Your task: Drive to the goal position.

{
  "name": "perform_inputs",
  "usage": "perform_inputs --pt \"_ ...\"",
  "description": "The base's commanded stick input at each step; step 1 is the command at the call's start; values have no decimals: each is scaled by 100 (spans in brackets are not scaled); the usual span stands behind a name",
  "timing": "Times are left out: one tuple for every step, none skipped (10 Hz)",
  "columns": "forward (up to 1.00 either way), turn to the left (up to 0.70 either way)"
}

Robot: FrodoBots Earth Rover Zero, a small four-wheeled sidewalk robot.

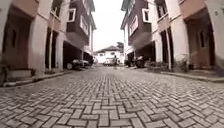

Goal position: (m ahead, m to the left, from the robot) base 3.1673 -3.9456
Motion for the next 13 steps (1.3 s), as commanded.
perform_inputs --pt "70 0" --pt "70 0" --pt "70 0" --pt "70 0" --pt "70 0" --pt "70 0" --pt "70 0" --pt "70 0" --pt "70 0" --pt "70 0" --pt "70 0" --pt "70 0" --pt "70 0"
